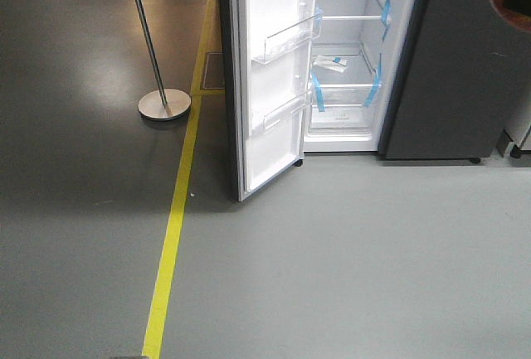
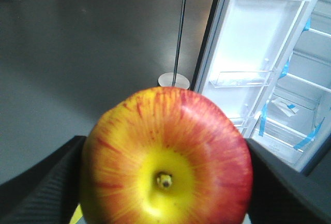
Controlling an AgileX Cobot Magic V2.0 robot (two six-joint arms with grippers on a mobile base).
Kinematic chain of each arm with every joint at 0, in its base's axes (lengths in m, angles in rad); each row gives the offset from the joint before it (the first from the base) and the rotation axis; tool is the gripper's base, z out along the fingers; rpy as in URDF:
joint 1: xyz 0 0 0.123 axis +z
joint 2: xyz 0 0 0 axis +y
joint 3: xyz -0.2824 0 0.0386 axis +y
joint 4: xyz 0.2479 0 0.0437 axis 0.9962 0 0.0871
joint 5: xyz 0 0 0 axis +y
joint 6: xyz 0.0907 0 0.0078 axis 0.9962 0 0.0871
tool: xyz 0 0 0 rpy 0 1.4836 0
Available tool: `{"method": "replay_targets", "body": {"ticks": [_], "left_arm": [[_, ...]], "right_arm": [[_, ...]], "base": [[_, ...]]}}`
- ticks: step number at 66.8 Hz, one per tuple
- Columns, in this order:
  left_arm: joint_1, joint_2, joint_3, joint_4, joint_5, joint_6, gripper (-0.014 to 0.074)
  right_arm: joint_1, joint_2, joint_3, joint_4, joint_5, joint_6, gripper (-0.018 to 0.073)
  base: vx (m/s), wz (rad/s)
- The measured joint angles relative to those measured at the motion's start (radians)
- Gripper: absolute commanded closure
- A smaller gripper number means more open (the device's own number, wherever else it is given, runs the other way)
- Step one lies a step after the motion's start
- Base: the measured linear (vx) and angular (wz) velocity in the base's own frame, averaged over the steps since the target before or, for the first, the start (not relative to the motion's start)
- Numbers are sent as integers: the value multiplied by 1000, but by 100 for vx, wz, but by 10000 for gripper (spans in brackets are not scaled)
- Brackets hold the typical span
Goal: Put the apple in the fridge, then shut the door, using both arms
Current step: 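Drive up to the fridge door, stopping beside its bins, then lower the apple into the upper door bin and open the right gripper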
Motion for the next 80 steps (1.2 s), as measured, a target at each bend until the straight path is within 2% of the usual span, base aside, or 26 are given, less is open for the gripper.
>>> {"method": "replay_targets", "body": {"ticks": [80], "left_arm": [[0,0,0,0,0,0,603]], "right_arm": [[0,0,0,0,0,0,366]], "base": [[15,0]]}}
